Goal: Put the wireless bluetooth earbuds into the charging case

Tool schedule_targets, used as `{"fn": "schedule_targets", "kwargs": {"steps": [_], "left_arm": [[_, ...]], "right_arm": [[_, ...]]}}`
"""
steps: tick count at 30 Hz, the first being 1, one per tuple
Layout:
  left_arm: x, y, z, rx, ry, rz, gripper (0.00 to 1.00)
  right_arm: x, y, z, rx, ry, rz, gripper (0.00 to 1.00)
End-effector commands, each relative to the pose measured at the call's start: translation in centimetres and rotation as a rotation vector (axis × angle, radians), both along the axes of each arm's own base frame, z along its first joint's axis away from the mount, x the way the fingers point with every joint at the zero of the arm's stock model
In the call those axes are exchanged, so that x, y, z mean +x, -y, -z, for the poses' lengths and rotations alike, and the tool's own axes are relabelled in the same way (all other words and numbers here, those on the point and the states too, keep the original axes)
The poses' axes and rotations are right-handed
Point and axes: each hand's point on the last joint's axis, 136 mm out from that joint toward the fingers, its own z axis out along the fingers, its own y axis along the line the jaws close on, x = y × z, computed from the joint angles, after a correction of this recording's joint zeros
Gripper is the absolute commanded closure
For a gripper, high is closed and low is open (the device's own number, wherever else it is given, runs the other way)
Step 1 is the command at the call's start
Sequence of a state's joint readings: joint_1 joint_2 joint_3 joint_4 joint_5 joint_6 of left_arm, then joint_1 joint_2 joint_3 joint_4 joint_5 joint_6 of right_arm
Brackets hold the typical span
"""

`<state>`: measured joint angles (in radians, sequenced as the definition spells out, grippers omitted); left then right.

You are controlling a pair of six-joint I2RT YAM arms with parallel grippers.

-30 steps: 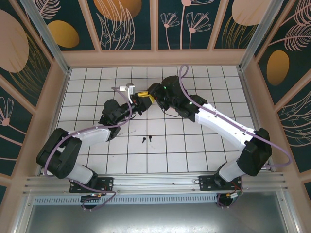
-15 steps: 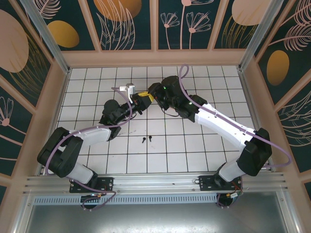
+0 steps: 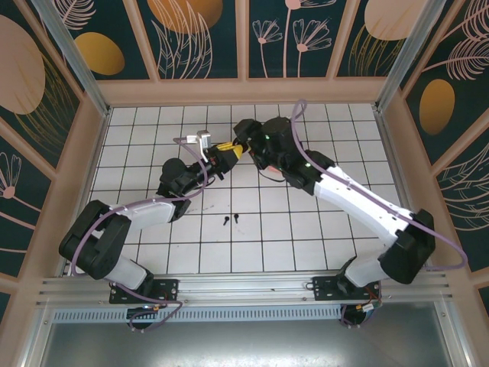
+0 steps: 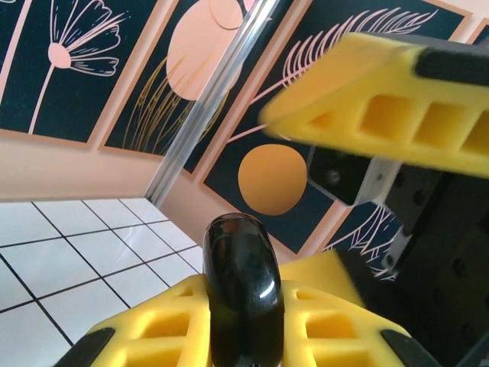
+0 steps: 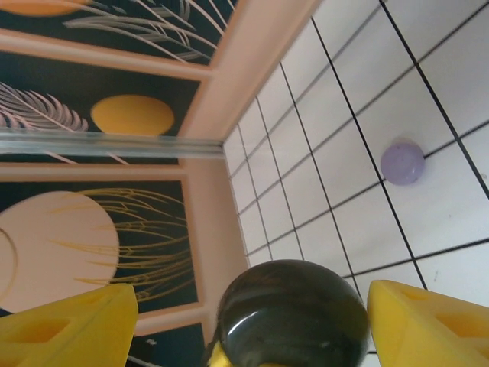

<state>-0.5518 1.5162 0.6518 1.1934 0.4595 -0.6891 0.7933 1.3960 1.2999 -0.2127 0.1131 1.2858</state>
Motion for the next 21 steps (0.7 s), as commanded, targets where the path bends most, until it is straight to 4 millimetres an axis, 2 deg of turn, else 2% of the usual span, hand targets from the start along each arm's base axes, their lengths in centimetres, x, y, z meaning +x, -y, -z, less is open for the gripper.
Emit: {"fn": "schedule_targets", "kwargs": {"steps": [1,6,10,15,21], "left_arm": [[-0.7,-0.1,-0.2,0.01,0.021,0.002,1.0],[-1.0,-0.1,0.3,0.09,0.028,0.018,1.0],[-1.5,0.1,0.8,0.148,0.027,0.088,1.0],[-2.6,0.5,0.8,0.175,0.017,0.224,1.0],[-3.7,1.3,0.4,0.189,0.005,0.328,1.0]], "right_arm": [[-0.7,4.1,-3.9,0.032,0.124,0.077,0.22],[-1.7,8.1,-1.5,-0.089,0.171,0.06,0.21],[-2.3,9.5,0.2,-0.211,0.264,-0.041,0.21],[-4.5,7.8,1.5,-0.347,0.452,-0.293,0.21],[-5.8,6.8,2.4,-0.369,0.538,-0.399,0.21]]}}
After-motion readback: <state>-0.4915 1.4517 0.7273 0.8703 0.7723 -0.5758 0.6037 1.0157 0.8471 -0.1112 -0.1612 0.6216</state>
